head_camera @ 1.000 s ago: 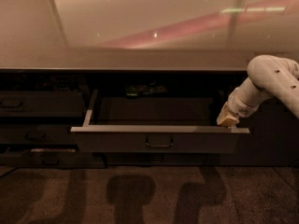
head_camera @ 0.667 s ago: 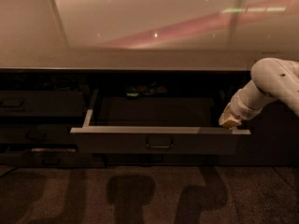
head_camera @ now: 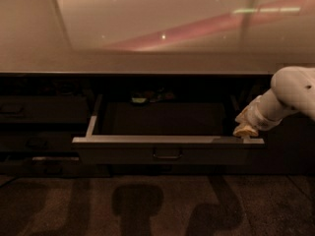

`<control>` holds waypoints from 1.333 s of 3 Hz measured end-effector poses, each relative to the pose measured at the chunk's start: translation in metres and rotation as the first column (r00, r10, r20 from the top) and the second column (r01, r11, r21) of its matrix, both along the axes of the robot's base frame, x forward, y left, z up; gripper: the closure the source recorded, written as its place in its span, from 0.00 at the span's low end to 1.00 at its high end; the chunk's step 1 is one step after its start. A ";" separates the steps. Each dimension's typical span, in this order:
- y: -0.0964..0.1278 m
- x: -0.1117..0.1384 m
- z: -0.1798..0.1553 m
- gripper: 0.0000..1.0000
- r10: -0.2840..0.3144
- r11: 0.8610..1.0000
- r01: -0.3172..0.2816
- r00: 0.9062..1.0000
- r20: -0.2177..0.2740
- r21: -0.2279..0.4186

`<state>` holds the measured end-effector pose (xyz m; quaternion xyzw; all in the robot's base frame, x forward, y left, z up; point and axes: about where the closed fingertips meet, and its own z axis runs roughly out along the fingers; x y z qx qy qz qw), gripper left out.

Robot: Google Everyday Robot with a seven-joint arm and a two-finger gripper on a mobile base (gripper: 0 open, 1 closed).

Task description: Open top drawer

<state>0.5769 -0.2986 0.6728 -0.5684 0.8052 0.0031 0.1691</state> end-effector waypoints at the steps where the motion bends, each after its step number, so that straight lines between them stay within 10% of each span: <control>1: 0.000 0.002 0.000 0.00 -0.003 1.000 0.003 1.000 0.003 -0.001; 4: -0.027 -0.087 -0.043 0.00 -0.148 0.984 0.151 0.988 0.029 -0.100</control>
Offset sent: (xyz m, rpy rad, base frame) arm -0.1397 -0.0215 -0.0859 -0.1456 -0.0041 -0.1793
